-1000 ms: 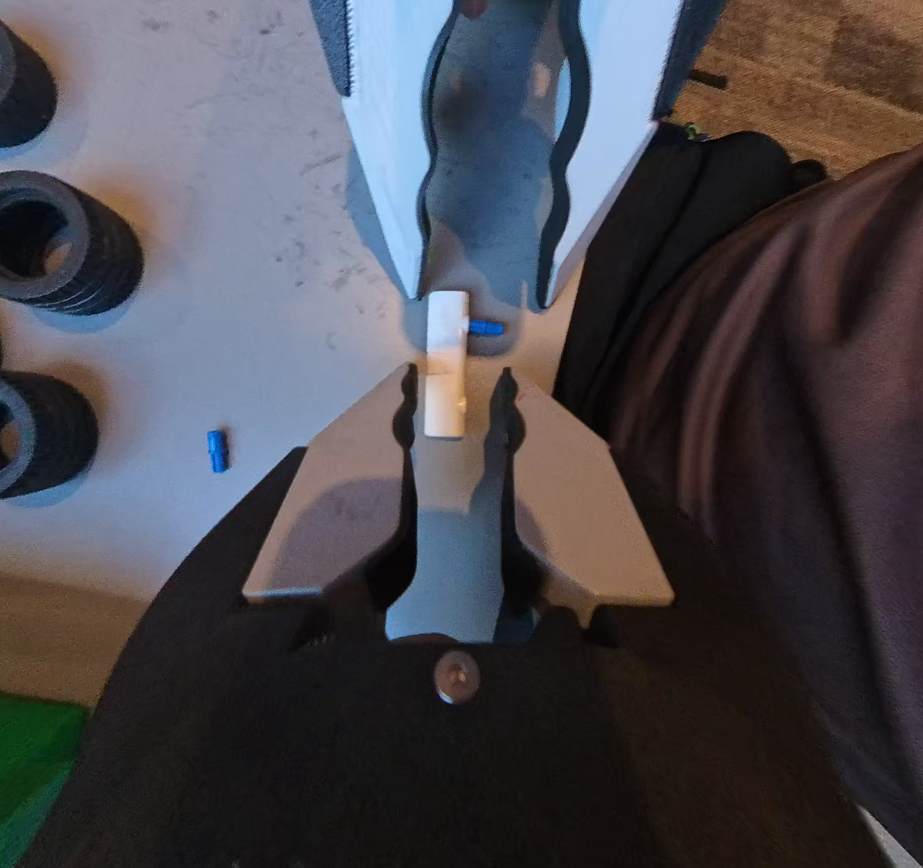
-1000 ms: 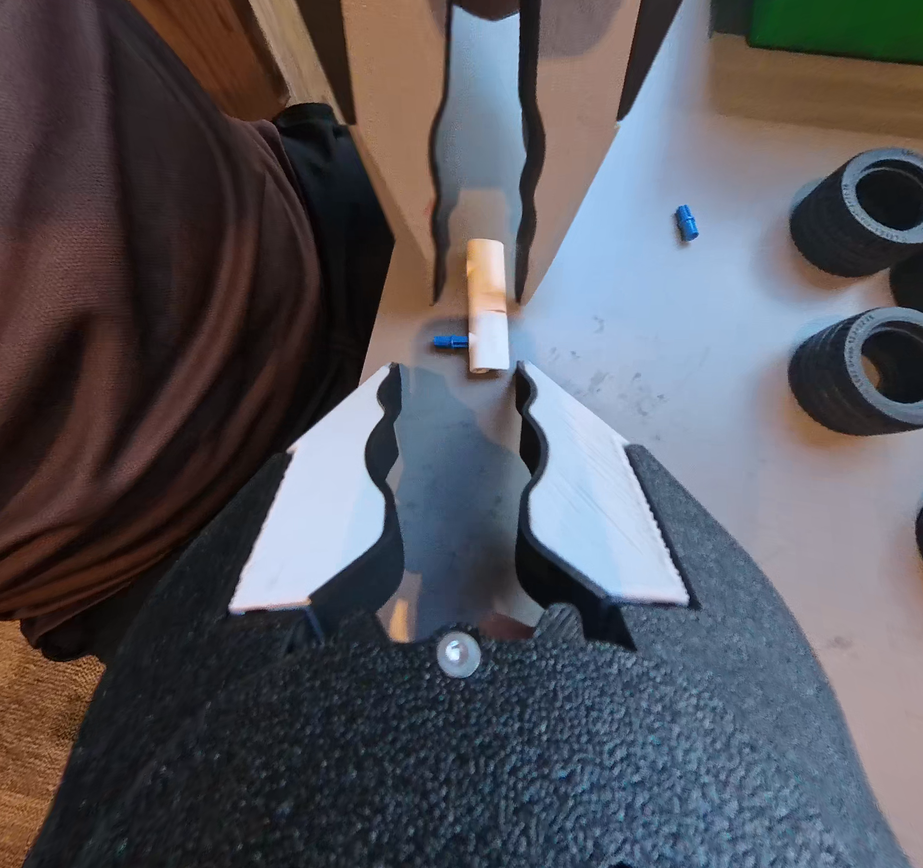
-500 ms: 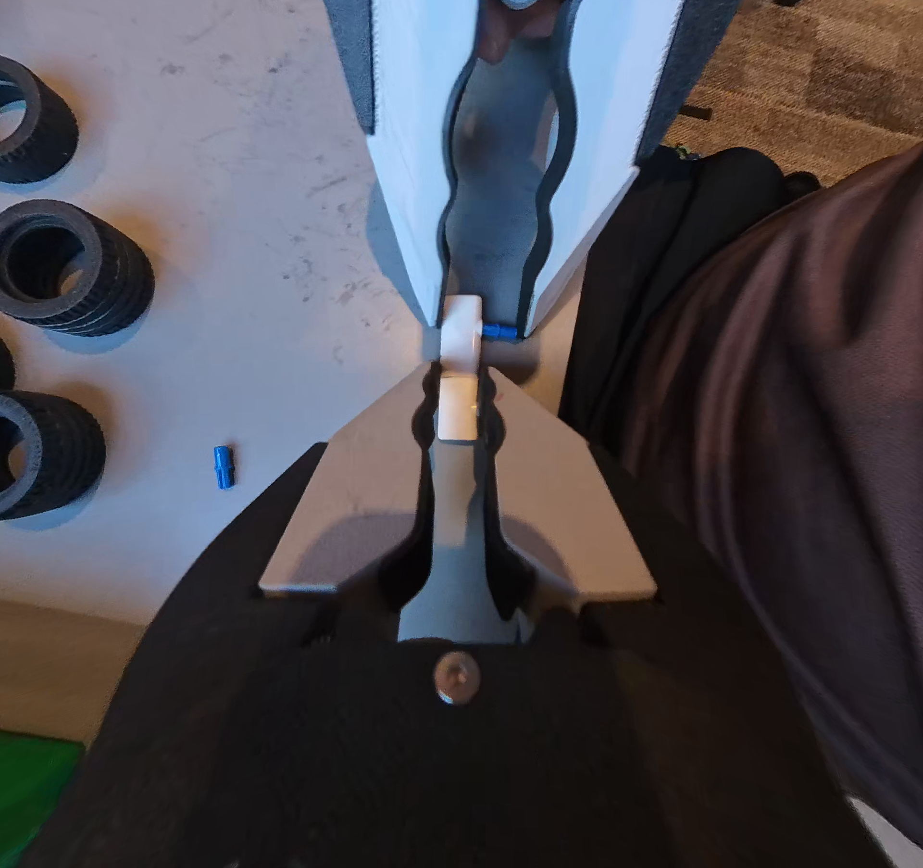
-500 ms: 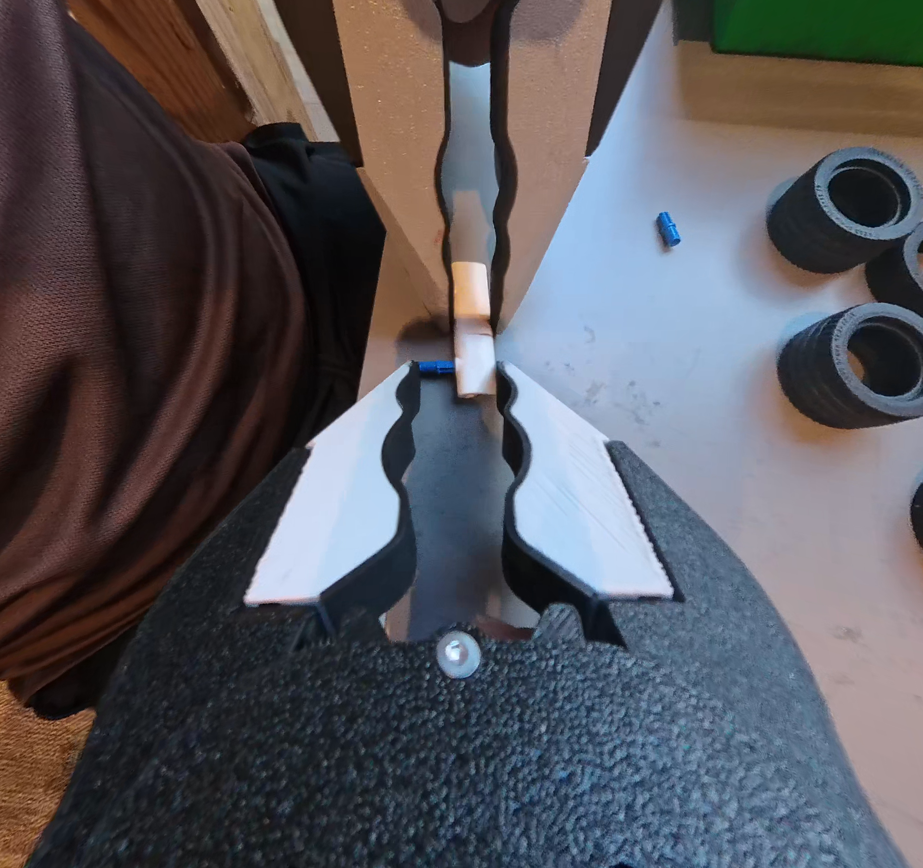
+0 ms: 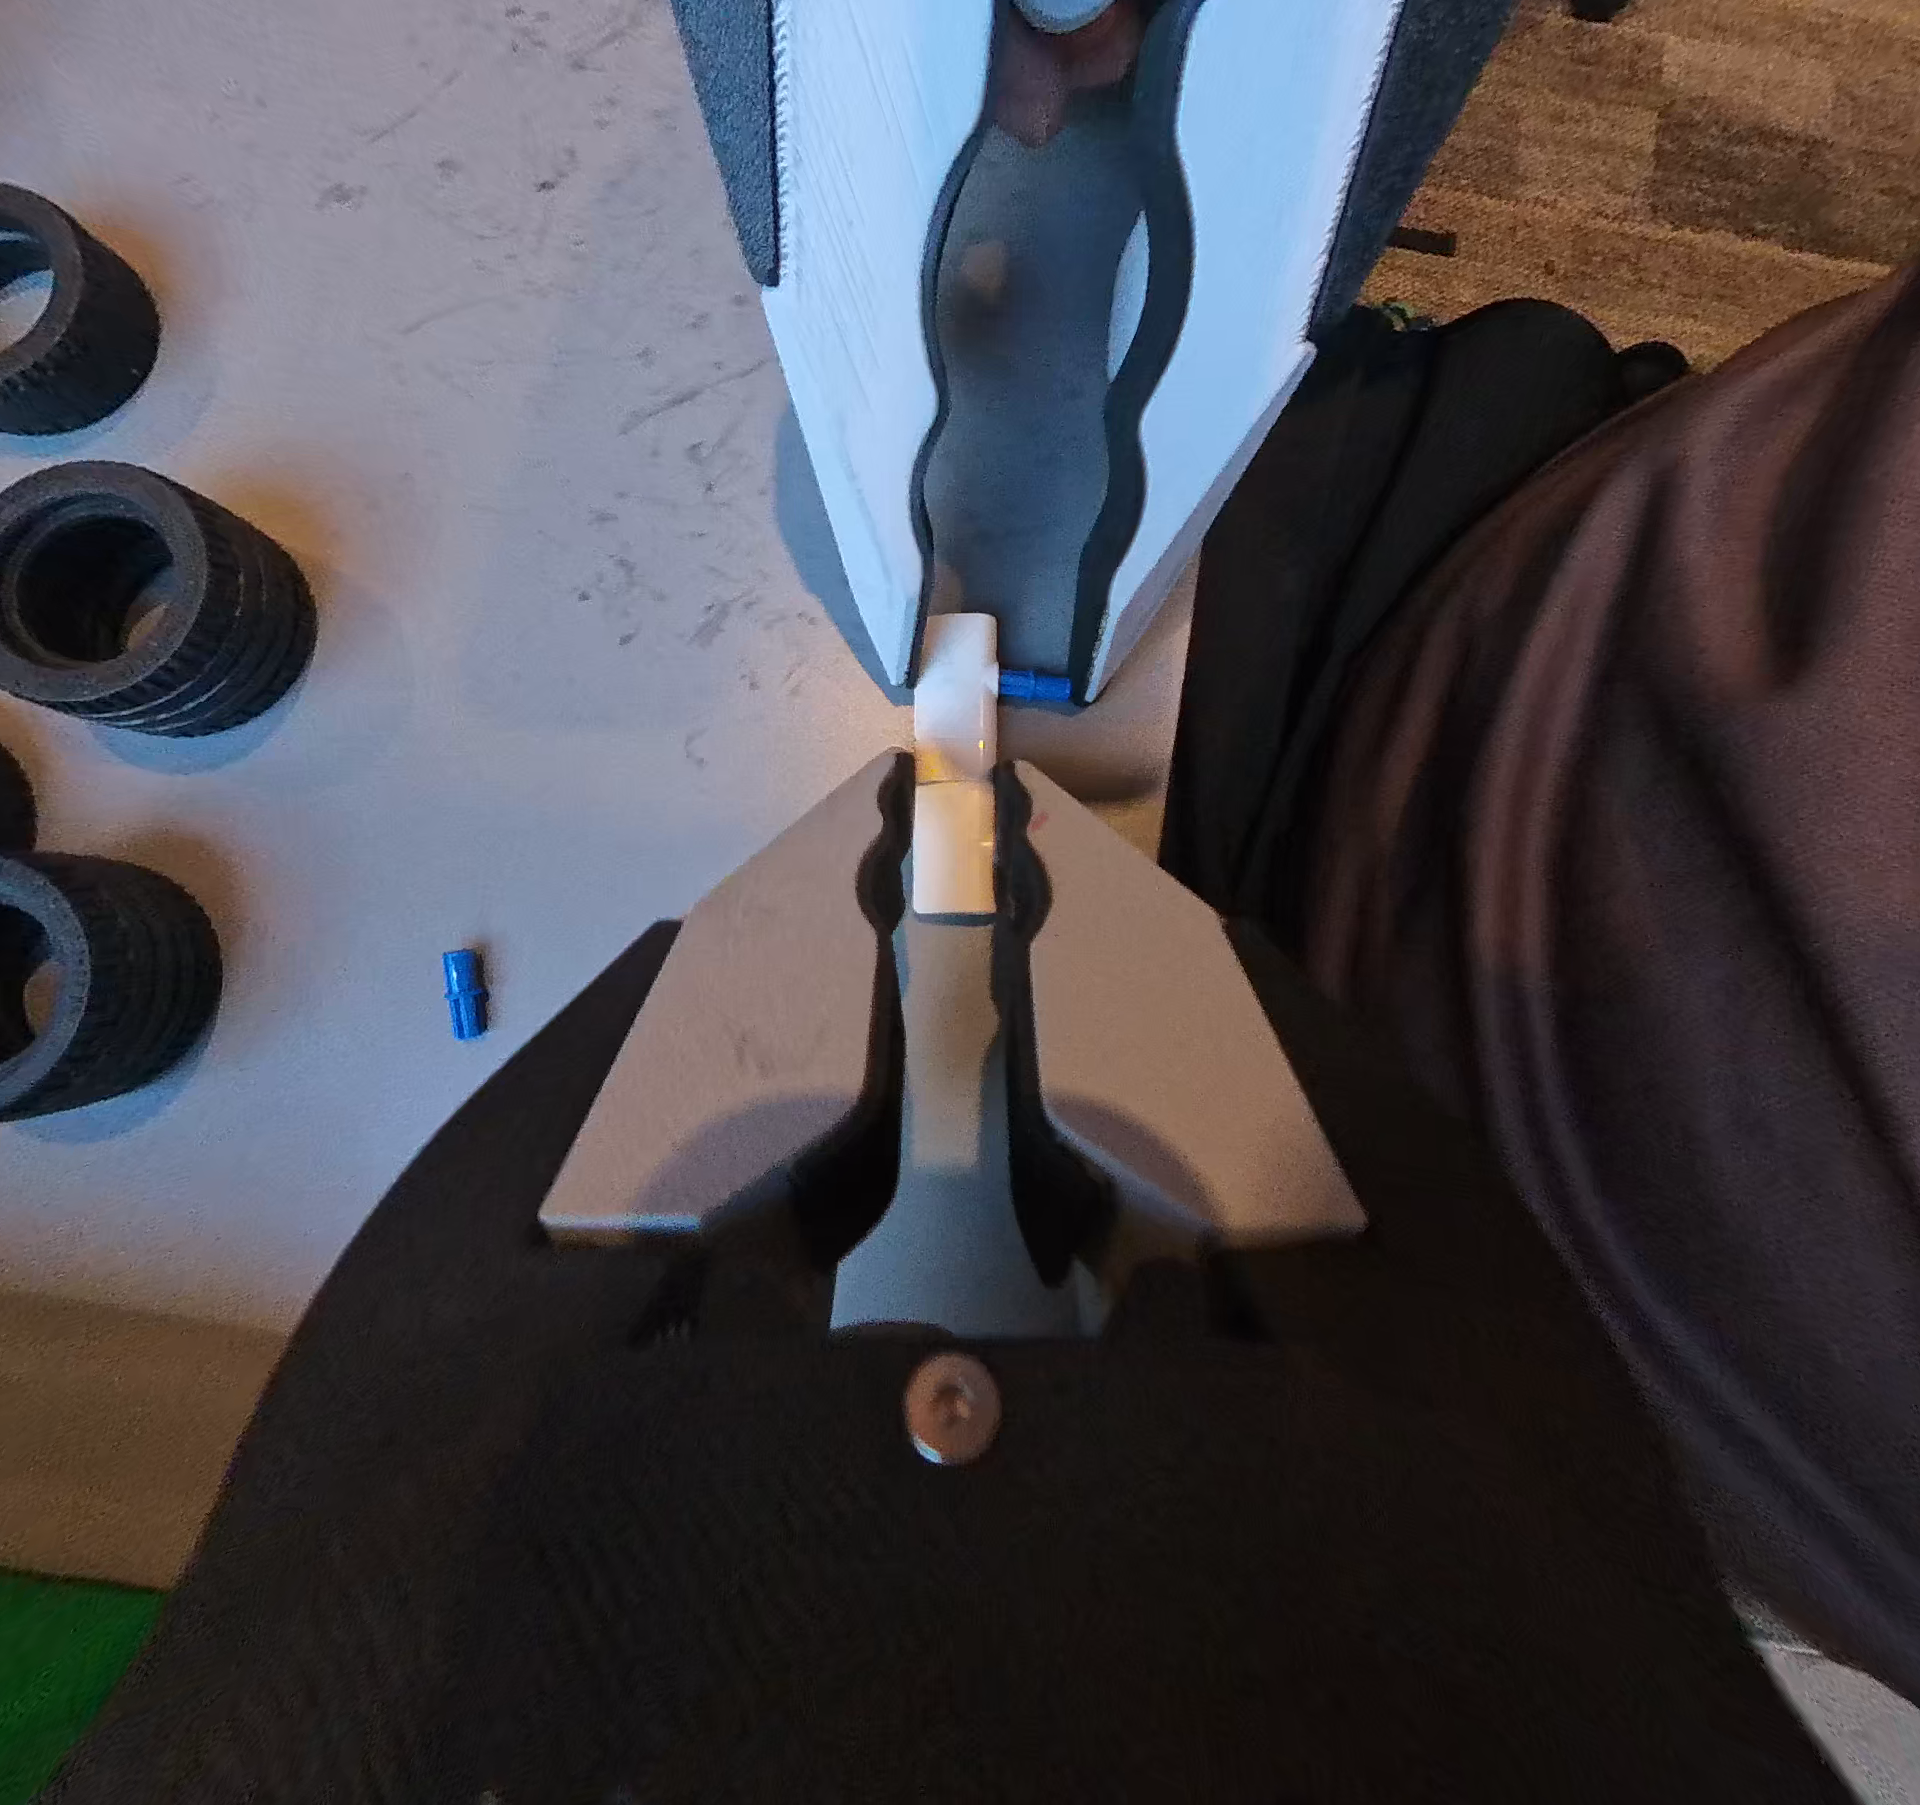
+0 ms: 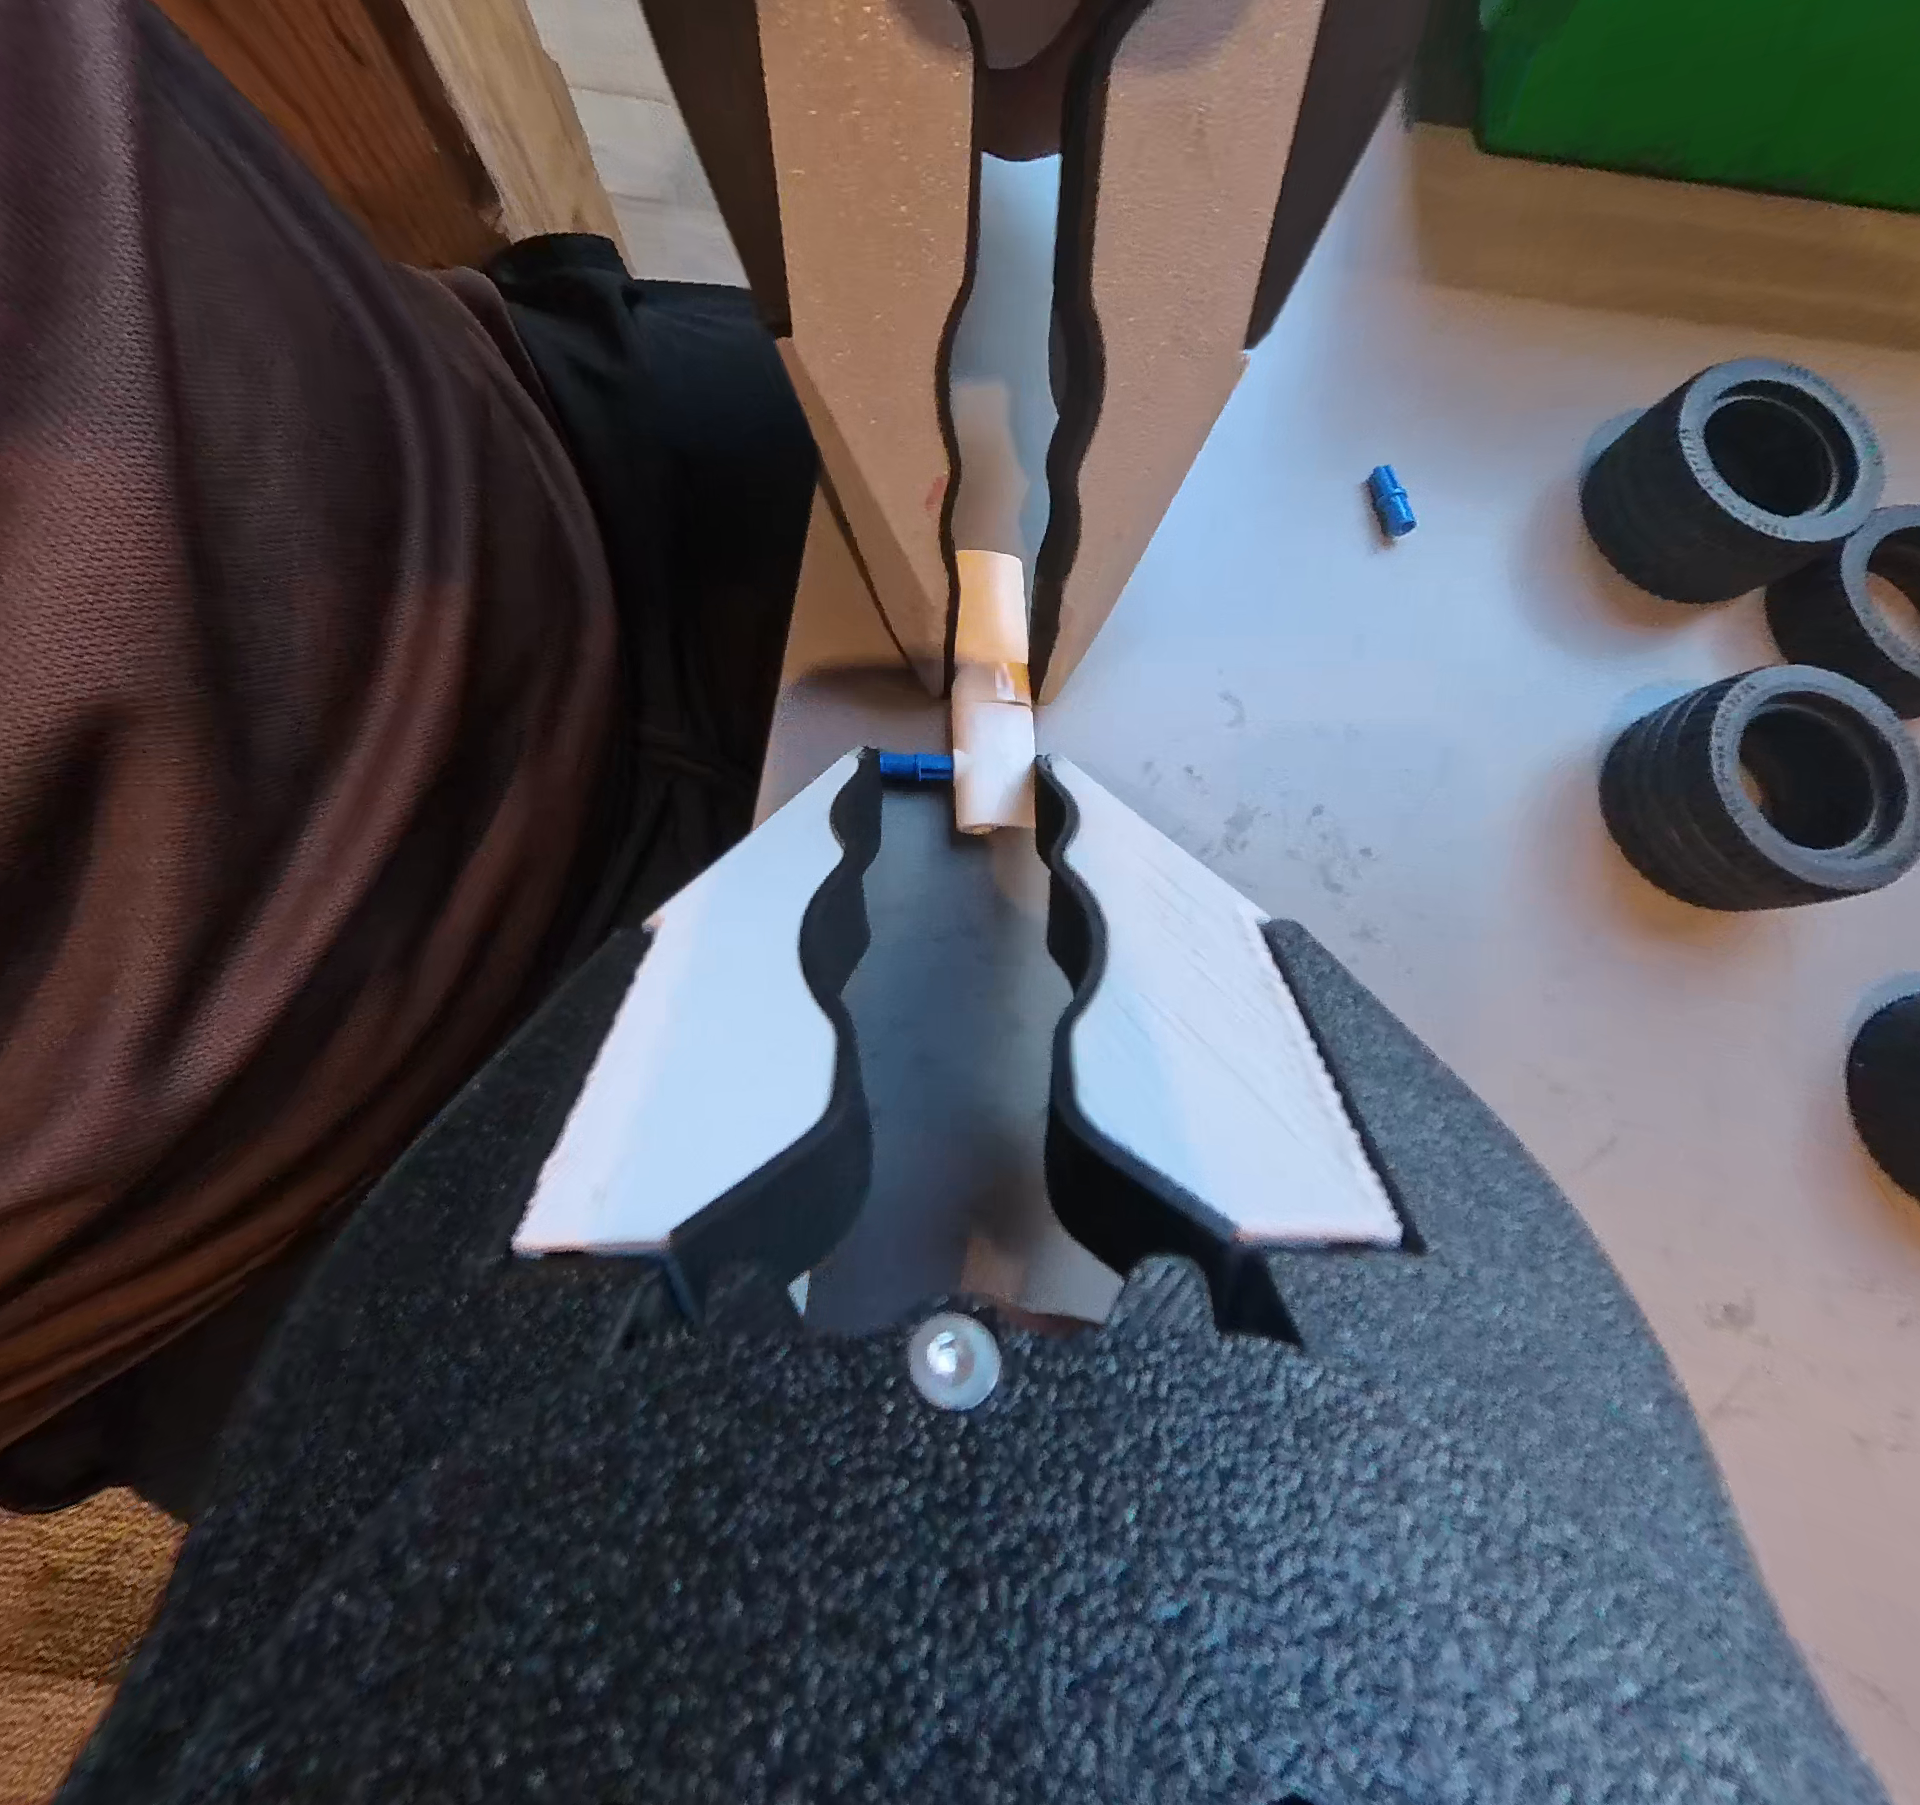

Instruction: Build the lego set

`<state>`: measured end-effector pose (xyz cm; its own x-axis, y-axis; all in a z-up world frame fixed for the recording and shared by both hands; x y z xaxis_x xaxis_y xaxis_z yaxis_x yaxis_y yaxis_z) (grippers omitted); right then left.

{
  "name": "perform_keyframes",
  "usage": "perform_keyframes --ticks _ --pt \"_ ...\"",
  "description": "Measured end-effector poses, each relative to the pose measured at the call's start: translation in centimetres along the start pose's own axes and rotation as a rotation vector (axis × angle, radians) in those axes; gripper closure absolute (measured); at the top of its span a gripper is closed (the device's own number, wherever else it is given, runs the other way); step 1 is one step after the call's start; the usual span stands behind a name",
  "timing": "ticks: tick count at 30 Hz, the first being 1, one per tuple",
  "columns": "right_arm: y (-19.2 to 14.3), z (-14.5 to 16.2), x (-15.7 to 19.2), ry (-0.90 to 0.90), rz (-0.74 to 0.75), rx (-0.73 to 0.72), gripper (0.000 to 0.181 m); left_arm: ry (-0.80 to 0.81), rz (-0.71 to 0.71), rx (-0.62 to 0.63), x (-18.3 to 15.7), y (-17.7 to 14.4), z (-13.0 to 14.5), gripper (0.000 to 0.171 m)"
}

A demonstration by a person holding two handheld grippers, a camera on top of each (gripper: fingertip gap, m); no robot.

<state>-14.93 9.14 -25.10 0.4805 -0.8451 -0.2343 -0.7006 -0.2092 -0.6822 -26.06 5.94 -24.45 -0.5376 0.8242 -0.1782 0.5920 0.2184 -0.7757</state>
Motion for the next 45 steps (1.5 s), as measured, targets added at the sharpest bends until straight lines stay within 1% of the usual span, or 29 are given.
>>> perform_keyframes --ticks 1,4,9,11,14,15,18,22,25,27,29,34,36,41,45 --pt "0.0 0.0 0.04 -0.01 0.001 -0.001 0.152 0.01 0.008 0.0 0.05 0.0 0.01 0.158" --pt "0.04 0.09 -0.17 0.012 -0.028 -0.012 0.153 0.057 0.014 -0.004 0.05 0.0 0.04 0.158" --pt "0.09 0.17 -0.36 0.036 -0.058 -0.019 0.153 0.085 0.01 -0.018 0.01 -0.01 0.19 0.158" --pt "0.08 0.16 -0.34 0.036 -0.072 -0.025 0.153 0.101 0.03 -0.031 0.09 -0.02 0.34 0.158" --pt "-0.03 0.25 -0.8 0.111 -0.152 -0.056 0.153 0.099 0.061 -0.04 0.31 -0.04 0.43 0.158" --pt "-0.03 0.28 -0.91 0.126 -0.166 -0.062 0.153 0.121 0.053 -0.043 0.25 -0.05 0.45 0.158" --pt "-0.05 0.22 -0.88 0.117 -0.157 -0.062 0.153 0.179 0.016 -0.057 -0.04 -0.1 0.56 0.158" --pt "0.06 0.02 -0.71 0.09 -0.112 -0.054 0.154 0.136 0.025 -0.067 0.05 -0.09 0.68 0.158" --pt "0.19 -0.04 -0.59 0.069 -0.088 -0.039 0.154 0.157 0.001 -0.071 -0.16 -0.1 0.76 0.158" --pt "0.21 -0.02 -0.55 0.056 -0.091 -0.037 0.153 0.188 -0.003 -0.061 -0.22 -0.11 0.73 0.158" --pt "0.18 0.01 -0.52 0.04 -0.118 -0.043 0.153 0.201 0.027 -0.053 -0.13 -0.13 0.7 0.158" --pt "0.15 0.06 -0.56 0.026 -0.145 -0.049 0.154 0.187 0.054 -0.072 0.03 -0.11 0.85 0.158" --pt "0.14 0.07 -0.72 0.046 -0.163 -0.059 0.154 0.168 0.063 -0.082 0.09 -0.09 0.91 0.158" --pt "0.18 0.03 -0.74 0.043 -0.152 -0.053 0.155 0.166 0.045 -0.09 -0.02 -0.1 0.96 0.158" --pt "0.22 -0.06 -0.48 -0.002 -0.109 -0.034 0.155 0.167 0.04 -0.095 -0.02 -0.1 0.99 0.158"
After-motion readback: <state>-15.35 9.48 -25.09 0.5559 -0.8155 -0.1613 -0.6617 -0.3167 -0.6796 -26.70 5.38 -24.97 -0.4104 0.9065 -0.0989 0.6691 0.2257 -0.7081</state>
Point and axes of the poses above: each gripper's, where its closed fingertips meet, y out along the fingers, z out of its underside, x = y × z across the jaws, the point moved 8 cm from there along -y, back along the fingers, and after that the axes turned 14 degrees about -y, right-handed, at the moved point
